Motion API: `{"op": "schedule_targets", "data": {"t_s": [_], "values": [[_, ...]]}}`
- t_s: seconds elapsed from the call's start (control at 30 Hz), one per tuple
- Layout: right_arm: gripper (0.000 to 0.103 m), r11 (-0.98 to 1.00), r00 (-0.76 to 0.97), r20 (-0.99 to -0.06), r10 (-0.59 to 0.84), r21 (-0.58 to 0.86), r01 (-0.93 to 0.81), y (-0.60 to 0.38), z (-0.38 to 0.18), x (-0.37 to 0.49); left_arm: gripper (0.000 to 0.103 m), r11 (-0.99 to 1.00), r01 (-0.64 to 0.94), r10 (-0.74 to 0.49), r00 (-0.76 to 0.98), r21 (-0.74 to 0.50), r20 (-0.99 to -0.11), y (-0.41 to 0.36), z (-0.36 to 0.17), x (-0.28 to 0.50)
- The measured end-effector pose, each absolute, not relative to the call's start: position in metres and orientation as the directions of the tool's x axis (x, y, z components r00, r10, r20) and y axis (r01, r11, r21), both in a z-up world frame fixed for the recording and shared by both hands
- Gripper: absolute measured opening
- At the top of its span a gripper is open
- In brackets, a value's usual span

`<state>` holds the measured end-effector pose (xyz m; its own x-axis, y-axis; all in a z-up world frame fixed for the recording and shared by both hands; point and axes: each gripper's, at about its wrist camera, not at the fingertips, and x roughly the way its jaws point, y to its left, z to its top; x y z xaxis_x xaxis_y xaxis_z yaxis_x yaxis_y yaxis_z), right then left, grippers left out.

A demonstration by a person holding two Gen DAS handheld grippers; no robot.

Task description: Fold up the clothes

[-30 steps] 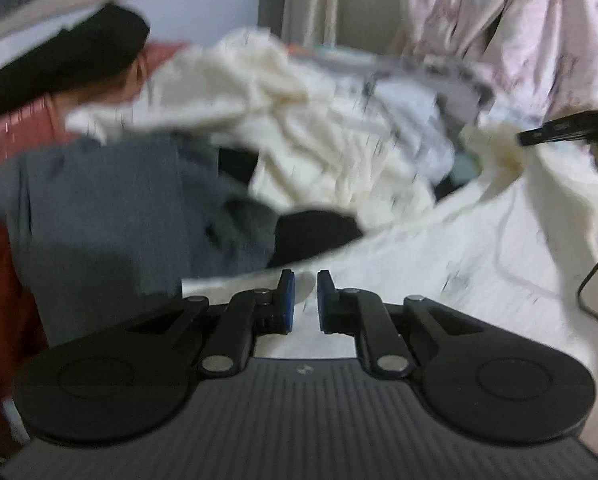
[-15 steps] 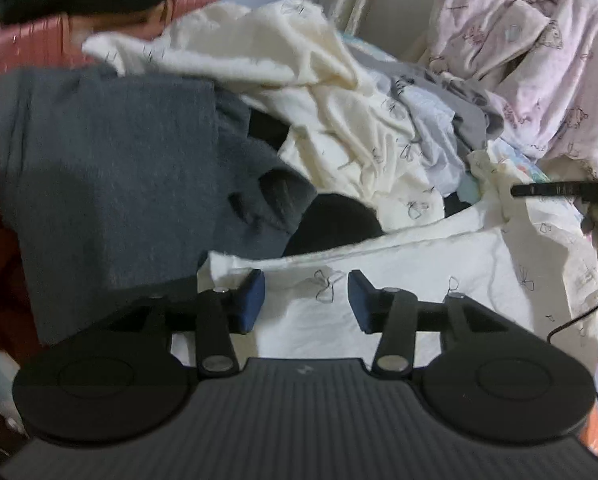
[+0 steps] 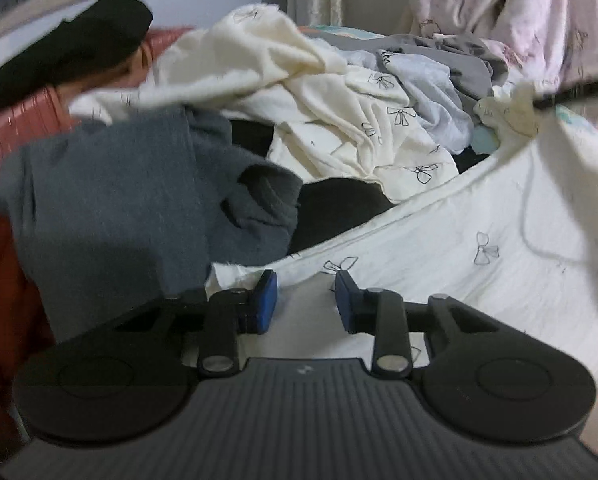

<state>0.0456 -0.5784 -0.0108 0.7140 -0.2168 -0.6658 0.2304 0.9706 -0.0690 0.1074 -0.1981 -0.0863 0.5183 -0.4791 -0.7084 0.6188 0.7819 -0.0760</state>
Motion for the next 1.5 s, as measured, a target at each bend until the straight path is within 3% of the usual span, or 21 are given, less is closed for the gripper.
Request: {"op": "schedule_targets", "data": {"t_s": [0.17,0.27,0.37,0.47,0.63,0.93,1.07,1.23,1.4,1.5], "values": [[0.002,0.977,0.754,-0.631,-0.183,-0.030,0.213,-0.578,-0.009,0.061,0.031,0.797,0.584,-0.501,0.496,-0.155,-0.709,-0.190,-0.087,0.114],[0.005,0.972,0.679,-0.709,-0.188,-0.035,0.233,-0.585,-0.040,0.081,0.032,0.802,0.582,-0.486,0.506,-0.133,-0.713,-0.189,-0.090,0.116],[0.020,0.946,0.596,-0.772,-0.219,-0.018,0.324,-0.593,-0.053,0.087,0.033,0.806,0.562,-0.504,0.489,-0.185,-0.712,-0.185,-0.093,0.122],[0.040,0.941,0.661,-0.730,-0.174,0.074,0.330,-0.590,-0.024,0.062,0.035,0.809,0.541,-0.520,0.475,-0.231,-0.710,-0.182,-0.094,0.126],[0.042,0.978,0.669,-0.726,-0.160,-0.023,0.210,-0.561,0.016,0.003,0.050,0.798,0.491,-0.571,0.436,-0.348,-0.695,-0.174,-0.092,0.126],[0.050,0.995,0.744,-0.665,-0.066,0.016,0.103,-0.504,0.034,-0.142,0.058,0.780,0.458,-0.607,0.389,-0.426,-0.693,-0.154,-0.068,0.095],[0.052,0.991,0.703,-0.711,-0.012,0.085,0.103,-0.479,0.024,-0.180,0.061,0.790,0.490,-0.577,0.393,-0.367,-0.716,-0.147,-0.053,0.072],[0.052,0.977,0.708,-0.702,0.078,0.195,0.086,-0.456,0.019,-0.211,0.066,0.765,0.641,-0.414,0.559,0.058,-0.719,-0.140,-0.024,0.040],[0.053,0.982,0.691,-0.704,0.162,0.185,-0.041,-0.426,0.030,-0.224,0.069,0.770,0.620,-0.328,0.589,0.152,-0.739,-0.080,-0.006,0.056],[0.057,0.956,0.663,-0.708,0.244,0.290,-0.043,-0.416,0.033,-0.233,0.069,0.707,0.567,-0.145,0.702,0.423,-0.697,-0.049,-0.008,0.066]]}}
